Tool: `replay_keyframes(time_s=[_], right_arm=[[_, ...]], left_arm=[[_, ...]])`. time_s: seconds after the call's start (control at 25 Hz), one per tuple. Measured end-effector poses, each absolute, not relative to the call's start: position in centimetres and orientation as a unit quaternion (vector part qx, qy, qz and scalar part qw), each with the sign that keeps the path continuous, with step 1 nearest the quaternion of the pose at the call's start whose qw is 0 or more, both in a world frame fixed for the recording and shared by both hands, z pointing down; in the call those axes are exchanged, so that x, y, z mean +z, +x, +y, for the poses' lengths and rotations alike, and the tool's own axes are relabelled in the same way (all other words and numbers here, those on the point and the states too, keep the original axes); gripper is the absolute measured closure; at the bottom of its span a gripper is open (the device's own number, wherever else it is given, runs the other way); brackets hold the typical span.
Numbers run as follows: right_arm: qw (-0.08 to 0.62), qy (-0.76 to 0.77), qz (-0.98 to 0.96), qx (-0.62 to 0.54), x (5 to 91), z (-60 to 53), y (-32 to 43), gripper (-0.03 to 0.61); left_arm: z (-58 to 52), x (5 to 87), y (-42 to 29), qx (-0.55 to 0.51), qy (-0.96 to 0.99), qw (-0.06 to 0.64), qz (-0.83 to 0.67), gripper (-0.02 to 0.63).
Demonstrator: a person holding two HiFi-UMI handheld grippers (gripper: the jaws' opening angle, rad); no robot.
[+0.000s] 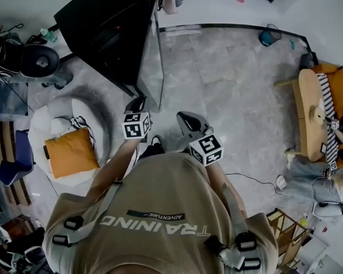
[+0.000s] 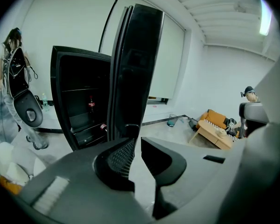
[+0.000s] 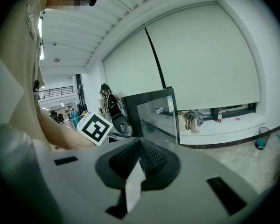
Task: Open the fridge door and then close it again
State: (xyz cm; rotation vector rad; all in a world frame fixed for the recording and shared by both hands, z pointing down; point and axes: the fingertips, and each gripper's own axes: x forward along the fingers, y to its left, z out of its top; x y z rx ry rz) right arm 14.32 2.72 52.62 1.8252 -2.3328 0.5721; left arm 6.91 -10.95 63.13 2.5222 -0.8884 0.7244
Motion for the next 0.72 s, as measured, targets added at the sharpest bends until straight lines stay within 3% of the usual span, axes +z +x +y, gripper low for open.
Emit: replay_keyframes(time_s=[0.32, 0.72], right_arm=[[0.1, 0.524, -0.832, 0.151, 52.7, 3.2, 20.5, 0.583], [0.097, 0.481, -0.856, 0.163, 53.9, 4.2, 27.3, 0.583]], left_arm=[[-8.1, 63.1, 10.8, 0.257, 0.864, 0.205, -0.382, 0.577], [-5.3, 63.2, 16.9, 0.26, 0.838, 0.218, -0.427, 0.588]])
